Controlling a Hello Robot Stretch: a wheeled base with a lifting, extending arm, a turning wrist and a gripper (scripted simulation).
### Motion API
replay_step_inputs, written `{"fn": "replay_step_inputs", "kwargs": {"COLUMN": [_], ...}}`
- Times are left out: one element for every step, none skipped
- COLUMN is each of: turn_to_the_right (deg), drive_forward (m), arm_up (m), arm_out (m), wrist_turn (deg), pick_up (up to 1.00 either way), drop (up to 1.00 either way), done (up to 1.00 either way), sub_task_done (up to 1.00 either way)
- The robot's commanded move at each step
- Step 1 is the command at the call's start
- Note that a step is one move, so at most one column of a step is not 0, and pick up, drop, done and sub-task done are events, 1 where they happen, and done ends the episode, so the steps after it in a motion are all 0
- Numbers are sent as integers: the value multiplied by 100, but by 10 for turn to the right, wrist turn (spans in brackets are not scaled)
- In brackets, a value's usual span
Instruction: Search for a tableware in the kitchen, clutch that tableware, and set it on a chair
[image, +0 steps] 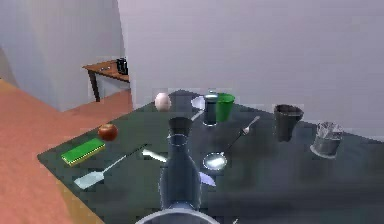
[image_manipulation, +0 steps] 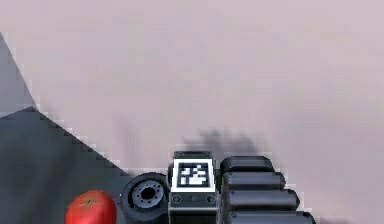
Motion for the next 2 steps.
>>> {"fn": "replay_step_inputs", "kwargs": {"turn_to_the_right": [450, -450], "drive_forward": [0, 0], "arm_up": [0, 0], "arm_out": [0, 0], "wrist_turn": [0, 0], "pick_up": [0, 0], "drop": [0, 0], "done": [0, 0], "sub_task_done": [0, 0]}}
